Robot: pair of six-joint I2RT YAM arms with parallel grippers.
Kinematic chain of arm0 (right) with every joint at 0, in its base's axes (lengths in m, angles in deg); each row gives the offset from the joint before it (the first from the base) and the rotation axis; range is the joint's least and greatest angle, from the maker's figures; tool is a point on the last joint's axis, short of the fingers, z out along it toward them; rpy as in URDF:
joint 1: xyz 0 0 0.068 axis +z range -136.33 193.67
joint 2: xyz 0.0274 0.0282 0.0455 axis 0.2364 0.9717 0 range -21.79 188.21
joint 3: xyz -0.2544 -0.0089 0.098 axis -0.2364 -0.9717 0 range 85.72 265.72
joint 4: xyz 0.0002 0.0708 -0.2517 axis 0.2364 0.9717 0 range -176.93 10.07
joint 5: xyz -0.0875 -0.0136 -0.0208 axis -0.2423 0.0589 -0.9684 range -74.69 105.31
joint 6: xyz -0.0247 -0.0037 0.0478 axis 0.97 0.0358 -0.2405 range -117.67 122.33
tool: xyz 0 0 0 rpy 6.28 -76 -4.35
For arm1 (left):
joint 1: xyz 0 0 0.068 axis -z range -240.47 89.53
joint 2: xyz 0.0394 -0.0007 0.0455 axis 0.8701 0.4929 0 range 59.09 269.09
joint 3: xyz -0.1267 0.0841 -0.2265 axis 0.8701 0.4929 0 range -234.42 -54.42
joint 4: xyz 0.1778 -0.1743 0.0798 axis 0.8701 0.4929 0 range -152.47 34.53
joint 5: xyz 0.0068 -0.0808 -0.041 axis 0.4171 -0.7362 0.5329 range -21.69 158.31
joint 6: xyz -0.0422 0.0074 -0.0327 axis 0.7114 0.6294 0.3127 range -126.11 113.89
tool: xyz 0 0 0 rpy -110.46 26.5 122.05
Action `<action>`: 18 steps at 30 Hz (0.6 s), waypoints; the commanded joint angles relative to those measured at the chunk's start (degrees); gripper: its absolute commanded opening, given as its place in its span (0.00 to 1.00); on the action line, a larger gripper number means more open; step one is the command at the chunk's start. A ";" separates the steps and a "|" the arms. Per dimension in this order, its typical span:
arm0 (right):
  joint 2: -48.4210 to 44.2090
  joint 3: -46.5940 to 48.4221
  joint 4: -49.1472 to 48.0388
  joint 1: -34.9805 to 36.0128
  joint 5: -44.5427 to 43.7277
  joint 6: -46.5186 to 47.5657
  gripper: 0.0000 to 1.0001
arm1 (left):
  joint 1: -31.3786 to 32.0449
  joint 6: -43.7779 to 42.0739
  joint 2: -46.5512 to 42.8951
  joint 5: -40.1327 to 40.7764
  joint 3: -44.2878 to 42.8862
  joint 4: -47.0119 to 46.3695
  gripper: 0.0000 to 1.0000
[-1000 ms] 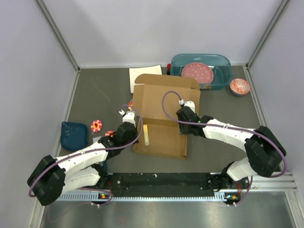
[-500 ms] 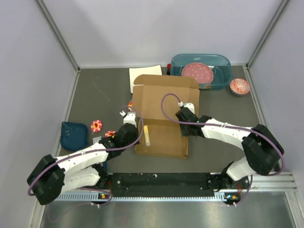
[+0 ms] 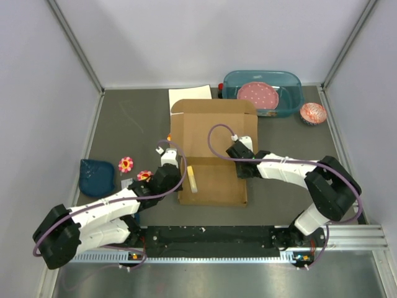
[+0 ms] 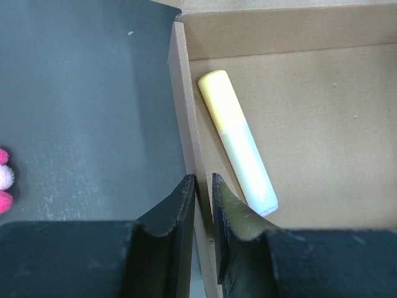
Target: Fold the paper box
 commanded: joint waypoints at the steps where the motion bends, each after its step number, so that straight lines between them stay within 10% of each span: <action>1: 2.48 1.36 -0.11 0.33 -3.22 0.73 0.08 | 0.46 1.35 -2.16 0.78 -1.09 -2.00 0.21; 15: 2.84 0.30 1.65 0.15 -8.94 -0.23 0.00 | 1.52 2.85 -1.11 1.48 -0.38 -3.05 0.20; 18: 1.87 1.01 1.83 0.24 -7.88 -0.58 0.19 | 1.52 2.94 -0.93 1.66 -0.47 -3.05 0.20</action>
